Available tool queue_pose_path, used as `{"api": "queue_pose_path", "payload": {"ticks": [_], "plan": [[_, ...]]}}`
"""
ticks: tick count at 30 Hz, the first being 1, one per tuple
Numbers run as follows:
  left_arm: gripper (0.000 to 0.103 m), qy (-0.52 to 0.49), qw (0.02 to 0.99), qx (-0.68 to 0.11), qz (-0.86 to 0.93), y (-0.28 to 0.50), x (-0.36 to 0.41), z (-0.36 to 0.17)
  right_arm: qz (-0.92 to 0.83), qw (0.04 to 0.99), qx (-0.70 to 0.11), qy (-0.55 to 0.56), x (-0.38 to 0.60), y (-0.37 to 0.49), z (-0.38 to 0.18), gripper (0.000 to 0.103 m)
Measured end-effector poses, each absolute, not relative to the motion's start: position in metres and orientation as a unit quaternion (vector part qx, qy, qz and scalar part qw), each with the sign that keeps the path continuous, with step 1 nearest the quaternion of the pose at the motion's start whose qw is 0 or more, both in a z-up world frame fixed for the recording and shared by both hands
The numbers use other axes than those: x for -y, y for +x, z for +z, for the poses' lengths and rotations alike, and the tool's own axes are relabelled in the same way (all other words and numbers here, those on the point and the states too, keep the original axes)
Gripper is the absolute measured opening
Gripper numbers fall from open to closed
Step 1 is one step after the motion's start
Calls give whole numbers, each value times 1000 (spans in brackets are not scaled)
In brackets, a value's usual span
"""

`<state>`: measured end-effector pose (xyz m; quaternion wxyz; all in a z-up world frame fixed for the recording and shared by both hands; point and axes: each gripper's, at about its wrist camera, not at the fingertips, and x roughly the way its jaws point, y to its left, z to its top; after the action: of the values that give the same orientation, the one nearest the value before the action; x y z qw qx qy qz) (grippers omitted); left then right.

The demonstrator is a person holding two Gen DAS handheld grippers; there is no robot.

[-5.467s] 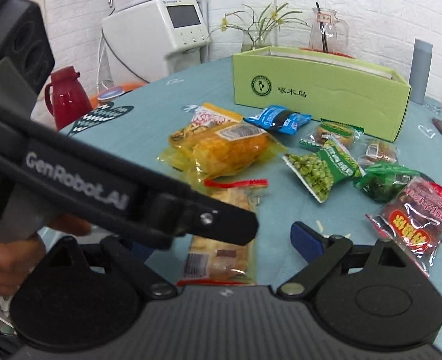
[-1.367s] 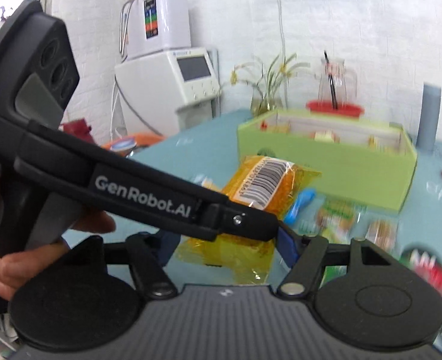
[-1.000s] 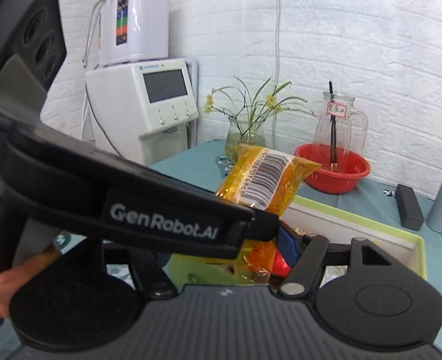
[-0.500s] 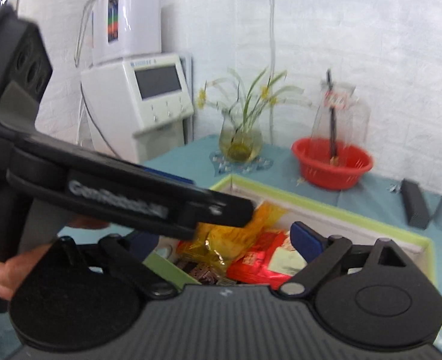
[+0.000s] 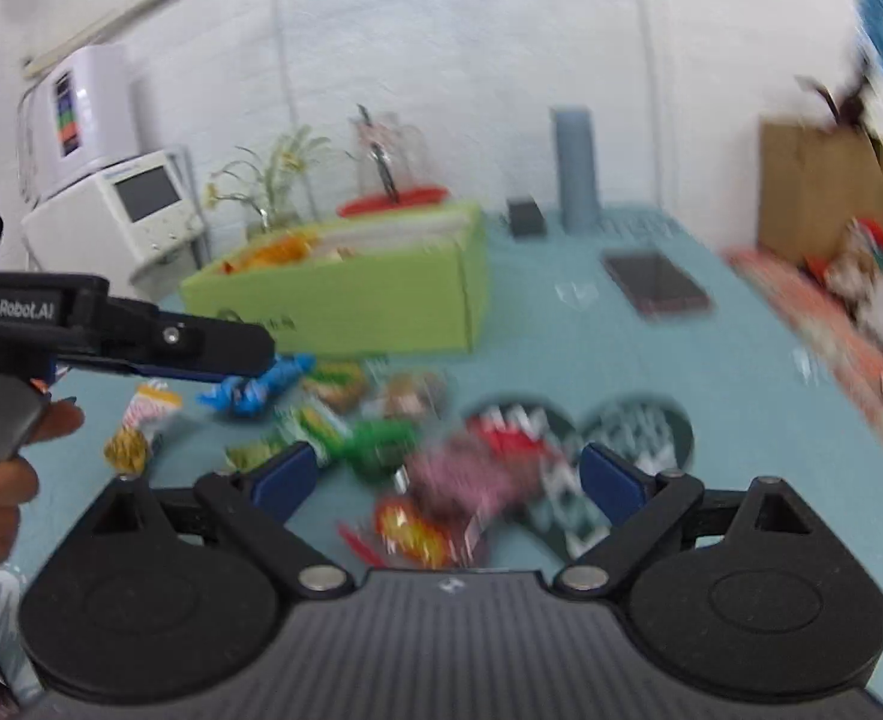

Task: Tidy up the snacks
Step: 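Grasp the red date bag with the left gripper, then carry the red date bag into the green box and release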

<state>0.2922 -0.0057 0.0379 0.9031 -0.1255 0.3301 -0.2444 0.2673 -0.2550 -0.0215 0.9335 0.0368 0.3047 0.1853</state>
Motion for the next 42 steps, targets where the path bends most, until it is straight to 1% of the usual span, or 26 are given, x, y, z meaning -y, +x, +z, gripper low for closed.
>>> {"api": "queue_pose_path", "payload": {"ticks": [3,9,10,11,12,13,14,16,21,23,26,28,29,30,31,33,36,37,38,39,40,42], "plan": [[67,-105,890,-367,-251,295,38,19,198,922,-326,63,262,262,-39,93],[62,-62,883,-396,-243,316,61,3,269,900,-344,-1,232,288,-50,93],[56,-61,877,-407,-248,321,63,0,278,893,-352,-11,228,294,-53,94],[53,-61,869,-421,-254,326,65,-4,280,890,-360,-21,225,299,-55,94],[44,-63,860,-431,-265,330,65,-8,281,888,-363,-32,221,303,-56,94],[30,-67,854,-441,-268,333,66,-11,282,889,-359,-38,218,304,-57,94],[24,-66,855,-441,-264,332,67,-13,283,889,-358,-44,215,303,-56,94],[21,-56,859,-437,-259,324,67,-12,289,888,-355,-55,211,295,-55,94],[21,-40,864,-433,-254,280,58,-13,305,884,-349,-63,202,258,-56,94],[24,-30,869,-427,-248,255,53,-13,316,881,-346,-56,198,239,-56,94],[31,-41,873,-423,-238,229,41,-14,335,877,-342,-52,191,217,-57,94],[41,-56,875,-421,-235,223,32,-13,341,876,-338,-49,188,211,-55,93],[43,-61,878,-417,-228,223,28,-12,335,880,-333,-52,188,208,-54,93],[48,-62,883,-412,-217,223,25,-10,324,886,-328,-57,188,208,-52,93],[51,-62,889,-405,-205,223,21,-8,311,893,-321,-60,189,207,-49,93],[51,-62,894,-397,-197,227,18,-6,298,899,-316,-53,193,208,-47,93],[49,-81,884,-413,-204,236,16,-13,295,897,-327,-40,193,214,-53,93],[50,-88,881,-414,-209,238,17,-17,296,897,-327,-41,191,215,-55,93],[49,-87,883,-410,-210,237,18,-17,298,896,-326,-42,190,216,-57,91],[43,-83,884,-408,-214,237,20,-18,302,894,-329,-42,188,217,-60,75],[23,-86,879,-411,-226,238,21,-18,302,895,-324,-44,186,218,-62,69],[22,-95,876,-415,-228,239,21,-19,298,896,-324,-58,181,218,-59,67]]}}
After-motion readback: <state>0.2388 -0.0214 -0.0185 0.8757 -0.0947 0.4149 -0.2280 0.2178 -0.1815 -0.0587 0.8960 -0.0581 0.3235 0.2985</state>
